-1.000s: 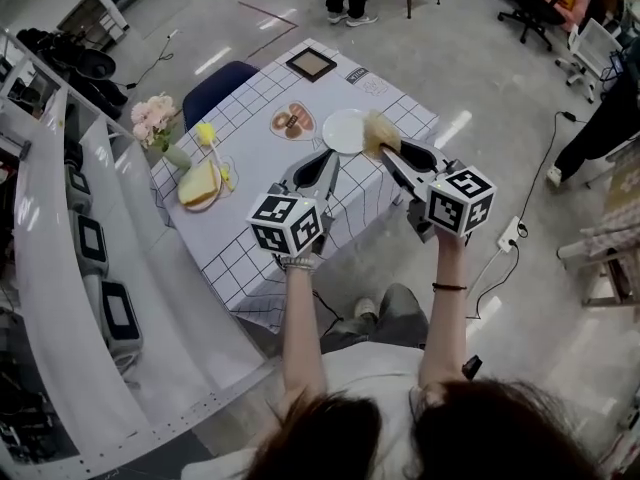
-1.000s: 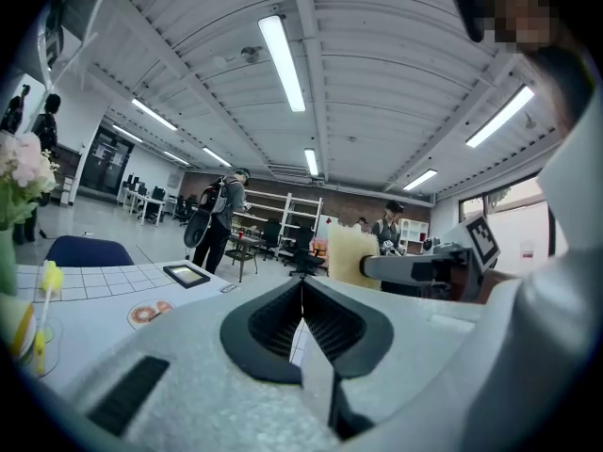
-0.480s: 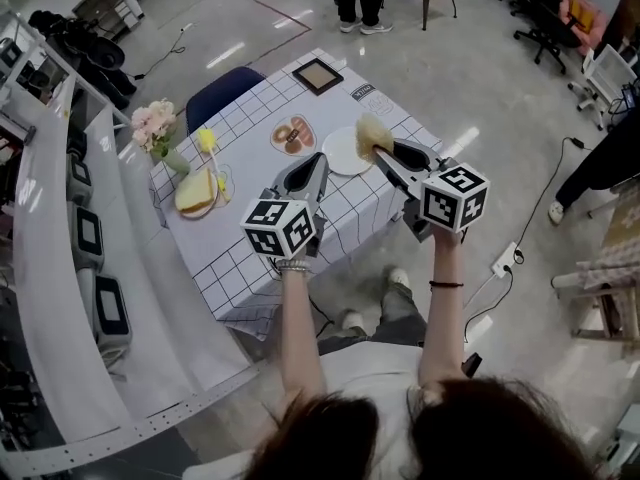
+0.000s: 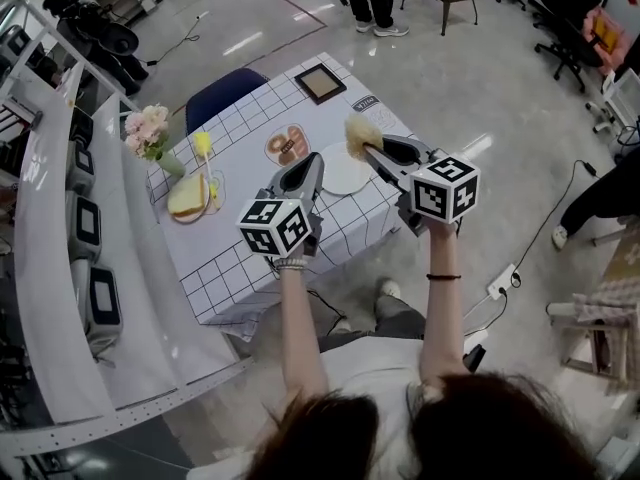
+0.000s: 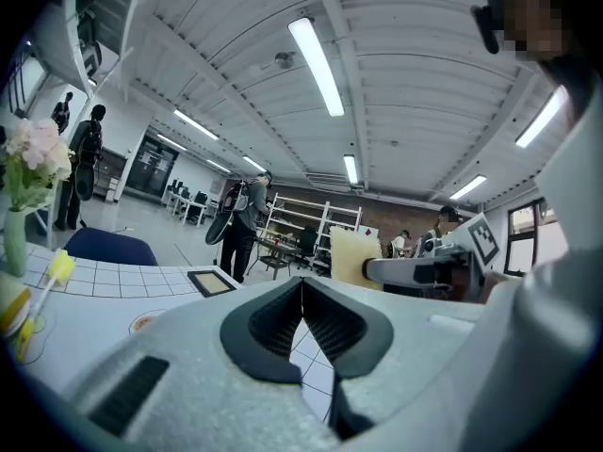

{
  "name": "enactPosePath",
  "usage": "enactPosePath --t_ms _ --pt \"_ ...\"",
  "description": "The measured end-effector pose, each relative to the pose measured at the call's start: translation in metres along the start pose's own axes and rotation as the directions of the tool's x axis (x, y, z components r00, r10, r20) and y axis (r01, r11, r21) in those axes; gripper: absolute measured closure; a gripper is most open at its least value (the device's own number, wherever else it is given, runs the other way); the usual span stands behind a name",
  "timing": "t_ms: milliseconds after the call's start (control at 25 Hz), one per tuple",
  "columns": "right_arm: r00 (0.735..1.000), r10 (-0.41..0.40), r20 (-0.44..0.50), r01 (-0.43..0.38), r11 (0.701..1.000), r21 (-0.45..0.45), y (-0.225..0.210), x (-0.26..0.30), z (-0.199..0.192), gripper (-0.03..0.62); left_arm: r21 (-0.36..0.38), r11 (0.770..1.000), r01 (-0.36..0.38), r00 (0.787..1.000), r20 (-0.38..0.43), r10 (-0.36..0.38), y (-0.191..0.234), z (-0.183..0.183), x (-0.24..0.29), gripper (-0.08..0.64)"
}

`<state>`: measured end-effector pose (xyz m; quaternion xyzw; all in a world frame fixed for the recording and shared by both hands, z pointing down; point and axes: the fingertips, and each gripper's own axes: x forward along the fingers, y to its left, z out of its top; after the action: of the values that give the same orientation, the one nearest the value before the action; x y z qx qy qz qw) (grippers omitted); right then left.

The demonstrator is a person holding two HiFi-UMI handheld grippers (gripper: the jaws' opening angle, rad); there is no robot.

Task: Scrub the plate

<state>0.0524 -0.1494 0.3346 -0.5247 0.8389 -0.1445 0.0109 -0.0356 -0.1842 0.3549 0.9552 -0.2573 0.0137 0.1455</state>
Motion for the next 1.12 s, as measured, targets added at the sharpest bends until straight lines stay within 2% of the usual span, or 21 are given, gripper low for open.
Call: enactPosePath --t_ms 720,1120 --pt "0.983 0.163 -0.084 -0.164 0.986 -0.003 -0.032 0.019 0.001 0.514 -0.039 0.984 -0.173 0.985 -0.006 0.173 0.001 -0.009 0.018 0.549" --pt "0.979 0.173 -0.107 -0.173 0.985 0.008 -0.039 0.03 -0.011 0.514 -0.075 0.971 -0.229 0.973 -0.056 0.225 0.008 -0.032 0.014 0.549"
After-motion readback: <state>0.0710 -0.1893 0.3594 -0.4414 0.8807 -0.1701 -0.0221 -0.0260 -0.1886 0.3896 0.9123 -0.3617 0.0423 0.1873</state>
